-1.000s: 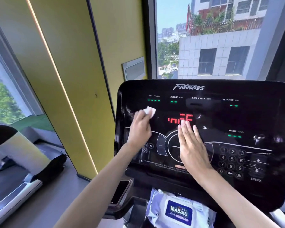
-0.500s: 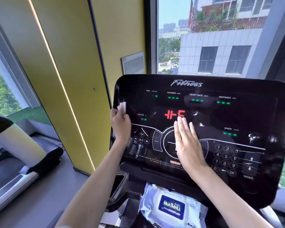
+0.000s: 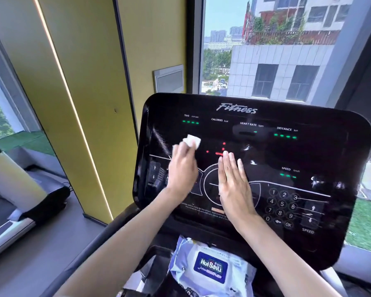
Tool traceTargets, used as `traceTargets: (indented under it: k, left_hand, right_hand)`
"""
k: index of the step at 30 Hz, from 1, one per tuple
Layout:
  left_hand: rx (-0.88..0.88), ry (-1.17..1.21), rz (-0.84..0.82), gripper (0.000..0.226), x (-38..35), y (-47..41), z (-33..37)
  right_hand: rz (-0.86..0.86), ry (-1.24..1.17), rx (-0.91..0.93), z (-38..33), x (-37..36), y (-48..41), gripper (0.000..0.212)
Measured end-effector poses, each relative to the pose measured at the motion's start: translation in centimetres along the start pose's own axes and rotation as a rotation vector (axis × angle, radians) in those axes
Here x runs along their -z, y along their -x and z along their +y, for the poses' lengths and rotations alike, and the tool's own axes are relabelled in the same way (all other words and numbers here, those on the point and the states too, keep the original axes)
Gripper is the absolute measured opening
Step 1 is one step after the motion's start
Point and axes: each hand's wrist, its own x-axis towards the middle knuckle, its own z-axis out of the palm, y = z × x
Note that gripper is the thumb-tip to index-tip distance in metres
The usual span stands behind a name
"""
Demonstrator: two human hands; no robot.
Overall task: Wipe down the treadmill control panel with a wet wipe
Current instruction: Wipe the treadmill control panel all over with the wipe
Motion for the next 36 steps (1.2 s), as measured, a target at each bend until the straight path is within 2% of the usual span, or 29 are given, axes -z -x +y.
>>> traceTargets:
  k: [2,3,4,6,7,8,10,12,13,14,17,18,19,21,23,24,25,27,28,29,30,32,33,34,35,36]
  left_hand:
    - [-0.229,0.011,-0.107,0.054,-0.2,0.5,-0.6]
    - [-0.245,0.023,-0.101,0.057,0.1,0.1,-1.7]
    - [-0.177,0.05,-0.055,0.054,0.6,-0.6,-2.7]
    - [0.16,0.096,0.082,0.04,1.1,-1.9,-3.6]
    - [0.275,0.089,0.111,0.035,1.0,-2.1,-3.1]
    - [0.273,0.069,0.114,0.035,1.0,-2.0,-2.1]
    - [-0.019,0.028,0.001,0.05,0.3,-0.7,-0.3]
    - [-0.347,0.005,-0.135,0.067,-0.1,0.4,-0.8]
    - [-0.405,0.005,-0.138,0.069,0.1,-0.1,-1.8]
    - [-0.361,0.021,-0.095,0.066,0.3,-0.7,-2.8]
    - [0.156,0.109,0.113,0.036,0.7,-2.1,-2.9]
    - [0.21,0.11,0.134,0.031,0.5,-1.9,-1.9]
    - [0.139,0.09,0.11,0.034,0.2,-1.3,-0.8]
    - [-0.216,0.073,-0.074,0.05,-0.6,0.6,0.5]
    - [-0.429,0.089,-0.181,0.058,-0.2,0.4,-0.9]
    - [-0.412,0.103,-0.154,0.056,0.1,-0.7,-1.9]
    - [-0.292,0.127,-0.099,0.049,0.7,-2.1,-2.6]
    - [0.116,0.16,0.071,0.035,1.4,-4.4,-3.3]
    - [0.24,0.143,0.114,0.033,1.3,-4.7,-3.0]
    - [0.232,0.112,0.125,0.035,1.1,-4.3,-2.1]
    - [0.111,0.089,0.098,0.039,0.6,-3.2,-1.1]
    - [-0.279,0.081,-0.076,0.05,-0.5,0.3,0.3]
    - [-0.417,0.075,-0.158,0.052,-0.6,1.2,0.2]
    - [-0.479,0.071,-0.177,0.053,-0.5,1.0,-0.4]
    - [-0.456,0.066,-0.136,0.053,-0.3,0.3,-1.0]
    - [-0.33,0.085,-0.055,0.053,-0.2,-0.6,-1.6]
  right_hand:
    - [0.0,0.009,0.014,0.2,-0.1,0.0,0.054]
    - [-0.003,0.013,0.022,0.3,-0.1,0.0,0.052]
    - [-0.004,0.019,0.023,0.3,-0.1,0.0,0.052]
    - [-0.012,0.029,0.009,0.2,0.0,-0.1,0.052]
    - [-0.021,0.03,0.004,0.1,0.1,-0.1,0.053]
    - [-0.027,0.032,0.005,0.1,0.1,-0.1,0.053]
    - [-0.026,0.032,0.022,0.1,0.2,-0.1,0.053]
    - [-0.045,0.051,0.036,0.4,0.2,-0.2,0.064]
    - [-0.076,0.061,0.037,0.5,0.3,-0.2,0.07]
    - [-0.106,0.071,0.033,0.5,0.4,-0.2,0.075]
    - [-0.15,0.088,0.017,0.3,0.5,-0.3,0.08]
    - [-0.15,0.091,0.016,0.3,0.6,-0.3,0.079]
    - [-0.152,0.09,0.018,0.2,0.7,-0.3,0.079]
    - [-0.158,0.095,0.028,0.4,0.9,-0.3,0.078]
    - [-0.175,0.112,0.033,0.6,0.9,-0.4,0.079]
    - [-0.186,0.123,0.034,0.7,1.0,-0.4,0.08]
    - [-0.191,0.136,0.035,0.6,1.0,-0.4,0.08]
    - [-0.206,0.143,0.027,0.4,1.0,-0.4,0.079]
    - [-0.215,0.143,0.021,0.3,1.0,-0.4,0.079]
    - [-0.222,0.145,0.017,0.3,1.0,-0.4,0.08]
    - [-0.226,0.146,0.017,0.3,1.0,-0.4,0.082]
    - [-0.214,0.146,0.027,0.4,1.0,-0.5,0.081]
    - [-0.2,0.139,0.035,0.6,1.0,-0.6,0.079]
    - [-0.188,0.125,0.044,0.6,1.1,-0.6,0.076]
    - [-0.181,0.108,0.051,0.7,1.1,-0.6,0.075]
    - [-0.182,0.092,0.055,0.7,1.2,-0.6,0.076]
